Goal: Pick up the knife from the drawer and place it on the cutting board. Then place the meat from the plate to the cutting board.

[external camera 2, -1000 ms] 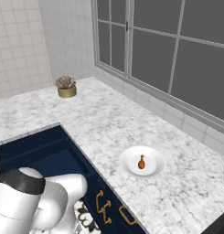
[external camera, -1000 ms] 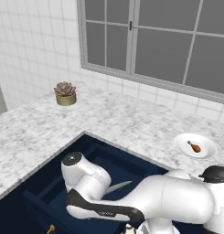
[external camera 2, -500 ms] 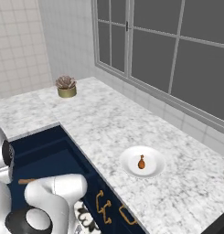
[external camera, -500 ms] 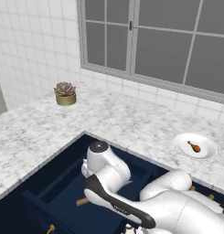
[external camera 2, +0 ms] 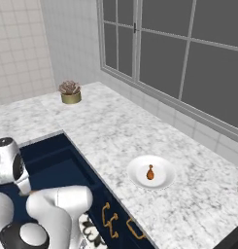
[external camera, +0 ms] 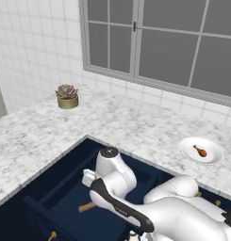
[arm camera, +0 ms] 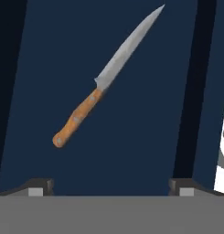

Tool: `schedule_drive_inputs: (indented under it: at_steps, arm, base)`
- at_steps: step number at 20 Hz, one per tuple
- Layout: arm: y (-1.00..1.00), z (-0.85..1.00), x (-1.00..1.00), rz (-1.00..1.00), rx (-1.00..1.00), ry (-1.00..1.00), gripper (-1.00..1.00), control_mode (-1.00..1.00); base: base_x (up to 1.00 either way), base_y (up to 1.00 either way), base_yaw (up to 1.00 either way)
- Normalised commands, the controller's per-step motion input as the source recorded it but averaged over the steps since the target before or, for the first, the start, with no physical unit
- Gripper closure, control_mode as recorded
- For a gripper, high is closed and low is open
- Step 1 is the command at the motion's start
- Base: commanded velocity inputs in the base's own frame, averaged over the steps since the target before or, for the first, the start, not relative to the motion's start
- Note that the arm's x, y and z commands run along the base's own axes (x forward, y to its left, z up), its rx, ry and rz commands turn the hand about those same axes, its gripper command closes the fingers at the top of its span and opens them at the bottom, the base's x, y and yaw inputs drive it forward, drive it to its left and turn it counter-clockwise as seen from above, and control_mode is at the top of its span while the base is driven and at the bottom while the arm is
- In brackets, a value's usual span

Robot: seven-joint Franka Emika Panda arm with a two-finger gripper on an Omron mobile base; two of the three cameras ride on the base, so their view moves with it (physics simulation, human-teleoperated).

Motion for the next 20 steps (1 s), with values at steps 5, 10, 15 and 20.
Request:
schedule_drive_inputs:
  at_steps: [5, 10, 15, 20]
  arm:
    - [0.14, -0.43, 0.18, 0.34, -0.09, 0.02, -1.00, -1.00]
    - [0.33, -0.11, 0.03, 0.02, -0.05, 0.01, -1.00, -1.00]
    - [0.22, -0.25, 0.13, 0.00, -0.04, 0.00, -1.00, -1.00]
    - [0.00, -0.28, 0.16, 0.00, 0.00, -0.02, -1.00, -1.00]
  base:
    - [0.00, 0.00, 0.00]
    - [0.00, 0.00, 0.00]
    - [0.00, 0.00, 0.00]
    - [0.00, 0.00, 0.00]
